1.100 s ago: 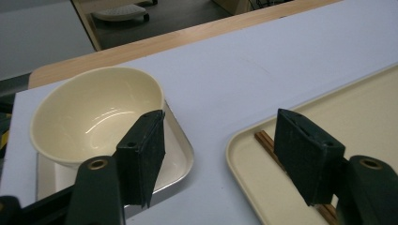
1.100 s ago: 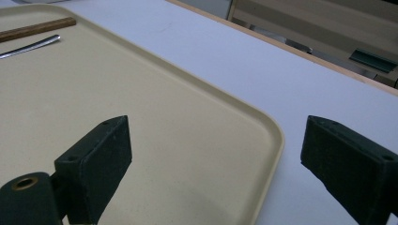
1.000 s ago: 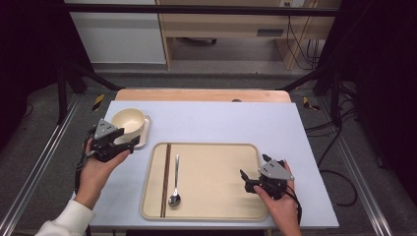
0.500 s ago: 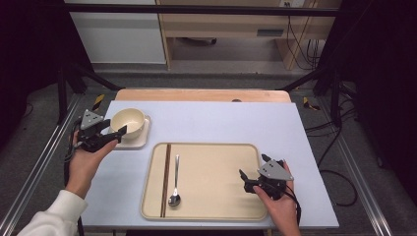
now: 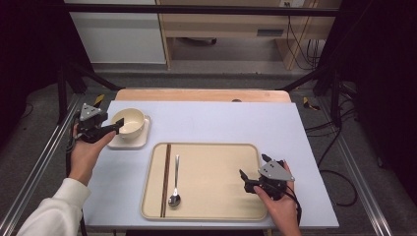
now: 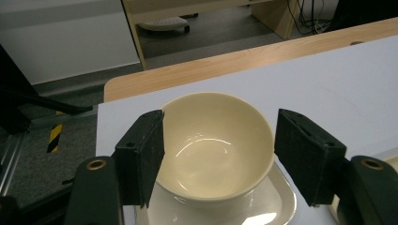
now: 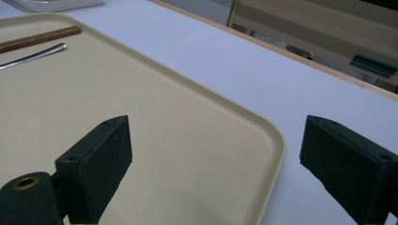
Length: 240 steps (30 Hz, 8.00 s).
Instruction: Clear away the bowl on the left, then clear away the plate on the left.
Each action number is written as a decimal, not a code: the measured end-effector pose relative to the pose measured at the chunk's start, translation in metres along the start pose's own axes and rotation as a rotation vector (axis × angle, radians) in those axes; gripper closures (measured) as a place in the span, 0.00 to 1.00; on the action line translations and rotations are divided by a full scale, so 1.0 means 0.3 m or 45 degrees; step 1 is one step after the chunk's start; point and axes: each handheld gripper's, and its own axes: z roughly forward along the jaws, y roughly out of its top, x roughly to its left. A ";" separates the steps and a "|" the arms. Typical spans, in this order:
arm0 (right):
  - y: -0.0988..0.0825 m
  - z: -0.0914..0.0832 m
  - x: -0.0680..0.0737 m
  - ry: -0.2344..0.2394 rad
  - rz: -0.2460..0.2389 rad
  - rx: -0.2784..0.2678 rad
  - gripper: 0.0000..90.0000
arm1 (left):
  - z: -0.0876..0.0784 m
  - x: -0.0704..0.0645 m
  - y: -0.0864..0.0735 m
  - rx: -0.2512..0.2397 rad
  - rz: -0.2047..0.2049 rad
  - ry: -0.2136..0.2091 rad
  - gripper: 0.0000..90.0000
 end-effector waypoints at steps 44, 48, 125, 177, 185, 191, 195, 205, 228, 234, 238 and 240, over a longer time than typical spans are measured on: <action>-0.012 0.010 -0.011 0.033 0.054 0.018 0.11 | 0.238 0.140 -0.122 0.161 -0.257 0.083 0.81; -0.015 0.007 -0.019 0.033 0.075 0.011 0.11 | 0.250 0.141 -0.116 0.186 -0.244 0.092 0.83; -0.010 -0.023 -0.056 0.008 0.100 -0.043 0.11 | 0.014 -0.700 -0.074 0.164 0.133 -0.688 0.91; -0.006 -0.016 -0.046 0.022 0.080 -0.034 0.10 | -0.030 -0.571 -0.101 0.065 0.245 -0.517 0.39; -0.006 -0.021 -0.046 0.021 0.070 -0.041 0.10 | -0.071 -0.470 -0.075 0.053 0.222 -0.409 0.31; -0.005 -0.019 -0.045 0.017 0.060 -0.049 0.10 | -0.079 -0.373 -0.072 0.044 0.171 -0.344 0.27; -0.005 -0.019 -0.045 0.007 0.058 -0.048 0.10 | -0.085 -0.316 -0.069 0.038 0.133 -0.296 0.24; -0.003 -0.022 -0.048 -0.033 0.050 -0.066 0.11 | -0.114 -0.207 -0.082 0.046 0.080 -0.193 0.22; -0.006 -0.019 -0.045 -0.060 0.014 -0.110 0.11 | -0.060 -0.051 -0.073 -0.009 -0.038 -0.045 0.34; -0.006 -0.017 -0.041 -0.052 0.013 -0.106 0.11 | -0.027 -0.023 -0.090 0.026 -0.038 0.028 0.46; -0.005 -0.014 -0.033 -0.046 0.004 -0.098 0.11 | 0.015 0.005 -0.113 0.099 -0.058 0.052 0.56; -0.005 -0.014 -0.031 -0.046 0.002 -0.095 0.11 | 0.033 0.013 -0.123 0.122 -0.043 0.073 0.58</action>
